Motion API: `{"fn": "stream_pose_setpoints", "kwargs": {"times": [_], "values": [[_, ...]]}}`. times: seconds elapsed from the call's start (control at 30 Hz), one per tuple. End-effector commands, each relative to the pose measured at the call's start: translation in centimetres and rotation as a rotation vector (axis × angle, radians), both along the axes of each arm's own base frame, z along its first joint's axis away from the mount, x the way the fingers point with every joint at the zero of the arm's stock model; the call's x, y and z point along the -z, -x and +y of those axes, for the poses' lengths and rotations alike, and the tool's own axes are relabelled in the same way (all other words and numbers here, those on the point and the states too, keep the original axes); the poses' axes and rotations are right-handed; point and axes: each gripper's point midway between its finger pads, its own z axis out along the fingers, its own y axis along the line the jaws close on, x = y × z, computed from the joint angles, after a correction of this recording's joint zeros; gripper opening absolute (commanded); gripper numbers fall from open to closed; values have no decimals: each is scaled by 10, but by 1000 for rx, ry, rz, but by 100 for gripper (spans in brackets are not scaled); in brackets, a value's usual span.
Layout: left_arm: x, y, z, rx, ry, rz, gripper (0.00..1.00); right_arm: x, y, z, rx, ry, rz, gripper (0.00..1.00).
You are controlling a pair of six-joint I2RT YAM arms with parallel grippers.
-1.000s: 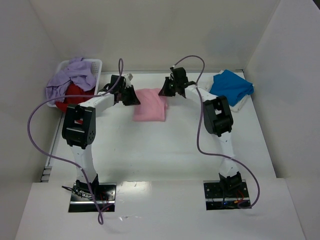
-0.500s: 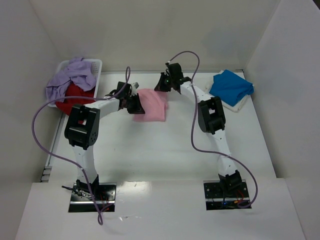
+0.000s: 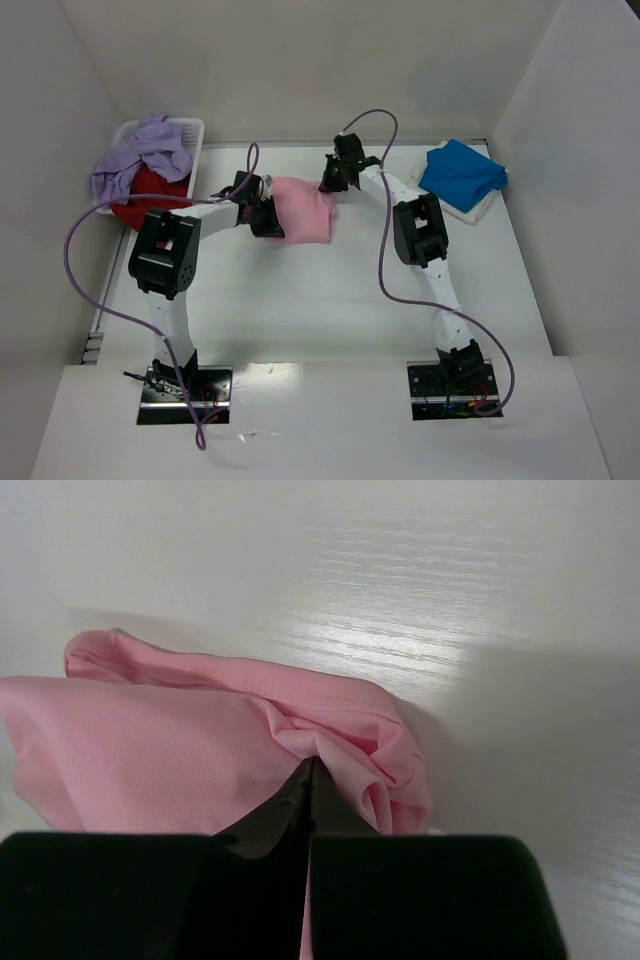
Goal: Fold and stack the t-shirts
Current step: Smooth out wrinkles on the folded tshirt
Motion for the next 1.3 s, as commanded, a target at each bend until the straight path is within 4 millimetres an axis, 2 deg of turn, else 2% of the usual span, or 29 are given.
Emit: {"fn": "stream_pose_setpoints", "kwargs": {"times": [0.0, 0.07, 0.17, 0.2, 0.3, 0.33, 0.37, 0.43, 0.47, 0.53, 0.57, 0.63, 0.67, 0.7, 0.77, 0.8, 0.87, 0.9, 0.93, 0.97, 1.0, 1.03, 1.1, 1.17, 1.23, 1.27], "values": [[24, 23, 16, -30, -74, 102, 4, 13, -7, -26, 55, 84, 18, 0], [27, 25, 18, -35, -85, 109, 4, 13, -11, -37, 63, 84, 17, 0], [28, 30, 20, -27, -92, 116, 3, 9, -15, -35, 40, 55, 1, 0], [28, 30, 20, -27, -92, 116, 3, -3, -19, -33, 26, 44, -29, 0], [22, 31, 20, -27, -89, 105, 3, -22, -26, -29, 4, 37, -82, 0], [22, 31, 20, -27, -89, 105, 3, -35, -30, -28, -2, 34, -113, 0], [18, 29, 20, -28, -86, 94, 3, -41, -34, -35, 15, 41, -115, 0], [8, 30, 18, -12, -75, 77, 3, -71, -42, -34, 1, 39, -176, 3], [3, 30, 15, -6, -61, 70, 3, -85, -45, -40, 13, 34, -195, 3], [-21, 20, 11, 8, -40, 17, 4, -112, -46, -40, 15, 21, -232, 4], [-33, 19, 9, 23, -32, -3, 5, -138, -47, -46, 26, 9, -271, 4], [-52, 13, 6, 30, -12, -41, 9, -154, -41, -45, 15, -7, -290, 7], [-73, 6, 1, 49, 11, -92, 10, -161, -38, -46, 15, -8, -294, 7], [-83, 6, -2, 58, 27, -105, 11, -171, -29, -46, 3, -20, -300, 7], [-106, 3, -10, 87, 75, -147, 17, -173, -17, -47, 7, -41, -291, 7], [-117, -1, -14, 99, 94, -168, 19, -163, 0, -53, 7, -33, -263, 7], [-132, -3, -19, 126, 121, -201, 26, -164, 11, -52, 11, -76, -273, 7], [-138, -2, -26, 147, 137, -209, 32, -133, 28, -55, 8, -69, -206, 7], [-144, -4, -29, 157, 152, -226, 35, -142, 34, -54, 6, -91, -227, 7], [-147, -9, -33, 170, 170, -244, 37, -135, 43, -47, -13, -106, -211, 6], [-146, -8, -39, 194, 174, -243, 37, -113, 58, -46, -30, -115, -157, 6], [-142, -10, -40, 194, 174, -242, 37, -104, 64, -41, -42, -113, -147, 6], [-136, -11, -55, 221, 195, -241, 37, -95, 73, -31, -64, -110, -132, 5], [-128, -10, -71, 256, 207, -241, 33, -79, 75, -23, -76, -113, -97, 5], [-119, -2, -82, 270, 222, -208, 28, -77, 71, -14, -94, -122, -100, 3], [-113, 0, -89, 284, 222, -202, 26, -68, 69, -13, -93, -116, -81, 3]]}}
